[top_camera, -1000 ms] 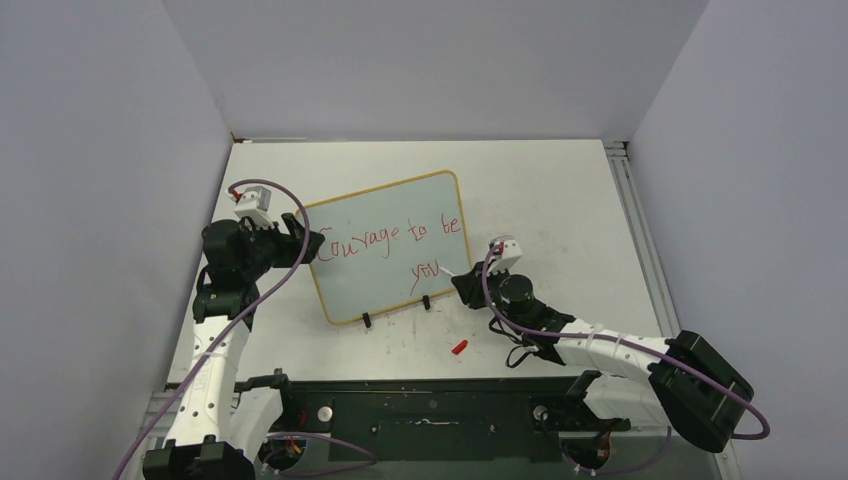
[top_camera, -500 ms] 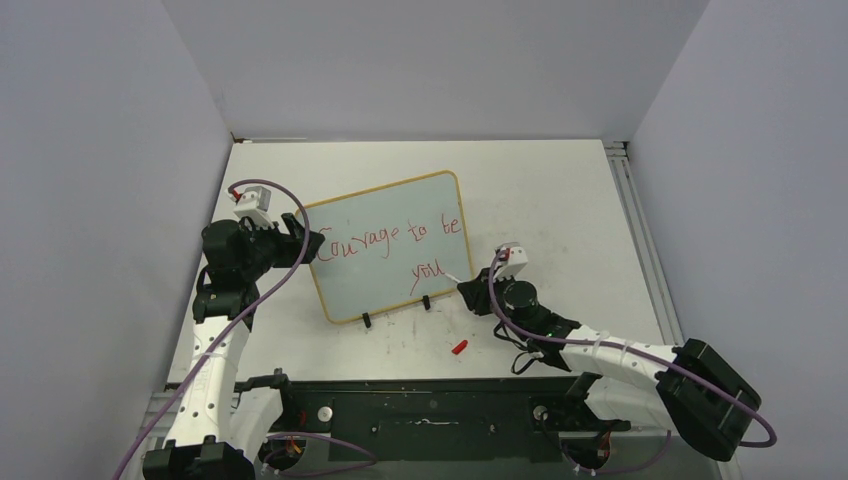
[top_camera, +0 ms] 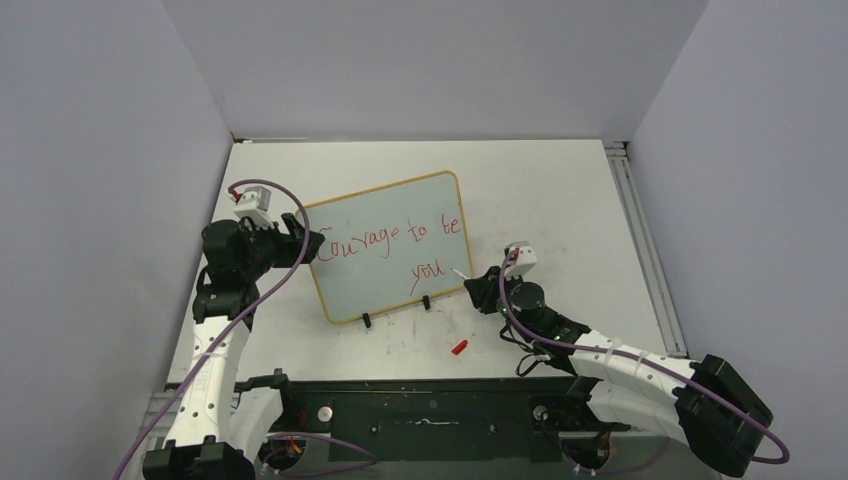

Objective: Write a sentence on the whiteboard
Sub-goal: Write a sentence on the whiteboard, then pick up the pen cap from the center of the board, then insert the pen cap into the whiteboard marker.

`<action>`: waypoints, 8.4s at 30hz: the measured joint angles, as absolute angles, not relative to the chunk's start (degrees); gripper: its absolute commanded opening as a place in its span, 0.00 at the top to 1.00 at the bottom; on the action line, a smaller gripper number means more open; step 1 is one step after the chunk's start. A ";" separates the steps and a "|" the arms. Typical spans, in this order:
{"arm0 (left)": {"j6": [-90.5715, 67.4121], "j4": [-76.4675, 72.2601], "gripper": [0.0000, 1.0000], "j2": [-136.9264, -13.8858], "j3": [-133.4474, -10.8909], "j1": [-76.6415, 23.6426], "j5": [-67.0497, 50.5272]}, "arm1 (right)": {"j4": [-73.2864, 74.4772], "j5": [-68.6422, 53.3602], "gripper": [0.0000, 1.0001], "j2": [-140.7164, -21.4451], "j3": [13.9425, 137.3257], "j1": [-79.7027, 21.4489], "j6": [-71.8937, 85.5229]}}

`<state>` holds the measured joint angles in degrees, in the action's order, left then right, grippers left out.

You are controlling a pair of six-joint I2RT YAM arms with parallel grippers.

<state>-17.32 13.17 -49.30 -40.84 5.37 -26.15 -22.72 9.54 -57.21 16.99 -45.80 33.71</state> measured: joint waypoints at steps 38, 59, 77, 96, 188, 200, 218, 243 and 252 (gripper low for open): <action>-15.33 14.26 0.34 -45.43 -40.84 5.34 -21.69 | -14.35 11.31 0.95 -45.78 22.81 -46.94 29.58; -21.19 24.51 0.45 -42.94 -45.84 -50.63 2.50 | 19.77 18.22 0.94 -38.04 38.33 -46.11 28.60; -30.02 7.22 0.47 -77.84 -39.46 -77.41 16.05 | 27.16 21.98 0.94 -36.51 39.59 -46.11 29.21; -27.59 3.64 0.53 -94.43 -48.03 -78.35 18.09 | 28.91 23.44 0.94 -33.06 39.46 -46.11 30.83; 5.19 23.49 1.00 -43.83 -41.50 -53.52 -20.88 | 14.11 -59.00 0.95 -55.35 44.42 -29.34 27.59; 5.19 23.49 1.00 -43.99 -41.50 -53.52 -20.88 | 15.77 -59.77 0.95 -55.35 44.69 -29.34 25.96; 5.21 23.46 1.00 -44.05 -41.45 -53.52 -21.17 | 21.45 -60.97 0.95 -54.54 46.63 -29.34 22.15; 5.19 23.38 1.00 -43.03 -40.95 -53.52 -24.29 | 20.78 -62.48 0.95 -53.25 46.98 -29.34 22.98; 5.19 23.38 1.00 -43.05 -40.95 -53.52 -24.29 | 19.77 -62.63 0.95 -54.19 46.98 -29.74 23.27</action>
<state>5.19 23.38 -43.05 -40.95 -53.52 -24.29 19.77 -62.63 -54.19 46.98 -29.74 23.27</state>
